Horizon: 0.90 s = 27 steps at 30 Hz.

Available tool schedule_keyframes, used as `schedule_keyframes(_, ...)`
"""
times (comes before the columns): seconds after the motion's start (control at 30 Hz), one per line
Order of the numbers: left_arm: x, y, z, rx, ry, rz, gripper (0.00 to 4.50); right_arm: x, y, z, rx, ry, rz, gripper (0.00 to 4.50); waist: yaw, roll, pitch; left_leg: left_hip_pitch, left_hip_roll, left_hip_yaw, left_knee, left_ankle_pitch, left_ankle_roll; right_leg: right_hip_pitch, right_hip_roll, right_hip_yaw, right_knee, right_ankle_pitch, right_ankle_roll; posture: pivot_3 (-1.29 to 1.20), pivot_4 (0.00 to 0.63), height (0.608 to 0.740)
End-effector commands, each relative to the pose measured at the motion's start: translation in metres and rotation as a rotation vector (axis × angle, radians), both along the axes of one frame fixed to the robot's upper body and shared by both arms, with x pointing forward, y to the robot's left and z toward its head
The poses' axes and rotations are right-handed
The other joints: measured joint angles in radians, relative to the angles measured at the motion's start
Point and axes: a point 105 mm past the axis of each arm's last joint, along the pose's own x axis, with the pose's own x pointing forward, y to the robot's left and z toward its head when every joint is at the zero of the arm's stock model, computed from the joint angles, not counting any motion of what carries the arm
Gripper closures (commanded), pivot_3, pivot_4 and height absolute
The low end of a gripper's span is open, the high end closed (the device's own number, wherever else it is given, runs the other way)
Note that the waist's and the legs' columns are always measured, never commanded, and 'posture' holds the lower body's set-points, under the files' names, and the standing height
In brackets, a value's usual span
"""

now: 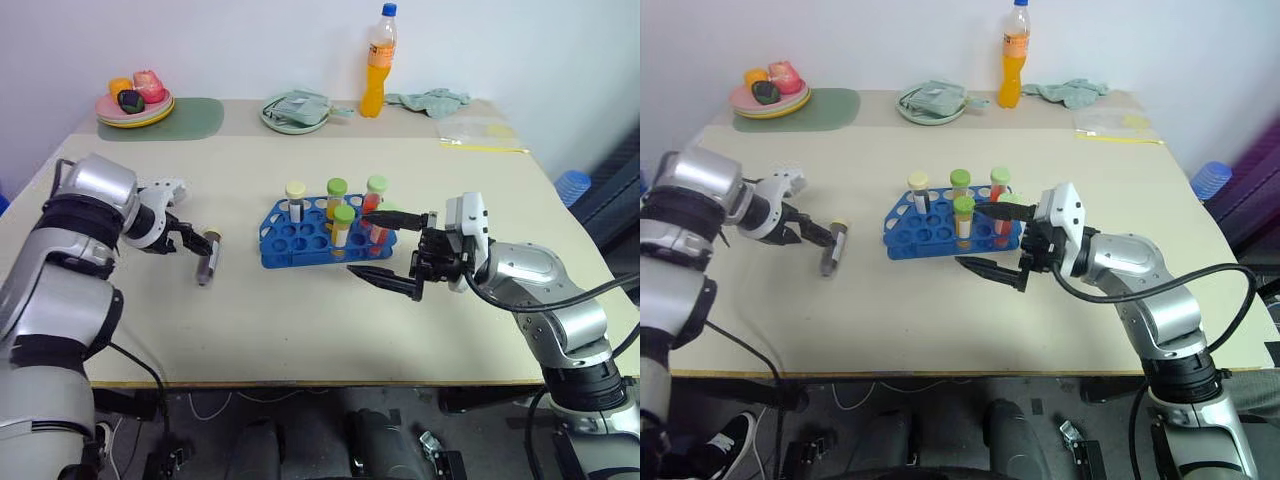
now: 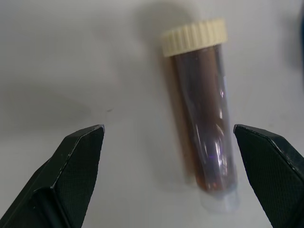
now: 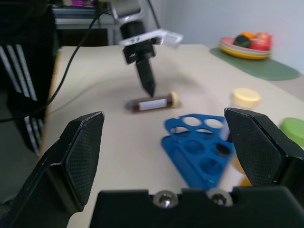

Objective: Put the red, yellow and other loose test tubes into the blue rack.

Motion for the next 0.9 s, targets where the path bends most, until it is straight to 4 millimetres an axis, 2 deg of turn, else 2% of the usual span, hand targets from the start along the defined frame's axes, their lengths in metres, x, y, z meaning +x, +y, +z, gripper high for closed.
schedule_keyframes(0.03, 0.007, -0.004, 0.010, -0.006, -0.027, -0.049, 0.00, -0.001, -0.004, 0.014, 0.007, -0.064, -0.012, 0.03, 0.000, 0.000, 0.000, -0.001, 0.000, 0.000, 0.000, 0.000, 0.000, -0.001, 0.000, 0.000, 0.000, 0.000, 0.001, 0.00, 0.150, 0.740)
schedule_keyframes(0.33, 0.014, 0.001, -0.001, 0.048, -0.045, -0.044, 0.00, 0.000, -0.005, 0.014, 0.006, -0.072, -0.037, 0.03, 0.000, 0.000, 0.000, -0.002, 0.000, 0.000, 0.000, 0.000, 0.000, -0.002, 0.000, 0.000, 0.000, 0.002, 0.003, 0.00, 0.150, 0.740)
schedule_keyframes(0.5, 0.017, -0.009, -0.012, 0.036, -0.049, -0.037, 0.00, 0.002, -0.004, 0.013, 0.004, -0.077, -0.042, 0.03, 0.003, 0.002, -0.001, 0.000, 0.000, -0.001, 0.000, 0.000, 0.000, 0.000, 0.000, 0.000, 0.001, 0.002, 0.003, 0.00, 0.150, 0.740)
schedule_keyframes(0.6, 0.019, -0.013, -0.015, 0.025, -0.056, -0.027, 0.81, 0.003, -0.003, 0.014, 0.005, -0.082, -0.047, 0.00, 0.003, 0.002, -0.001, 0.003, 0.000, -0.001, 0.000, 0.000, 0.000, 0.003, 0.000, 0.000, 0.001, 0.002, 0.003, 0.00, 0.150, 0.740)
schedule_keyframes(0.77, 0.019, -0.011, -0.019, 0.004, -0.064, 0.015, 3.29, 0.004, -0.006, 0.015, -0.001, -0.094, -0.067, 0.00, 0.001, 0.002, -0.001, 0.003, 0.000, -0.001, 0.000, 0.000, 0.000, 0.003, 0.000, 0.000, 0.001, 0.002, 0.003, 0.00, 0.150, 0.740)
schedule_keyframes(0.83, 0.020, -0.010, -0.018, -0.005, -0.073, 0.028, 3.65, 0.005, -0.006, 0.014, 0.000, -0.093, -0.069, 0.00, 0.000, 0.002, -0.001, 0.003, 0.000, -0.001, 0.000, 0.000, 0.000, 0.003, 0.000, 0.000, 0.002, 0.002, 0.003, 0.00, 0.150, 0.740)
schedule_keyframes(0.9, 0.021, -0.009, -0.016, -0.017, -0.085, 0.043, 3.65, 0.004, -0.006, 0.014, -0.001, -0.093, -0.069, 0.00, 0.001, 0.002, -0.001, 0.003, 0.000, -0.001, 0.000, 0.000, 0.000, 0.003, 0.000, 0.000, 0.002, 0.002, 0.003, 0.00, 0.150, 0.740)
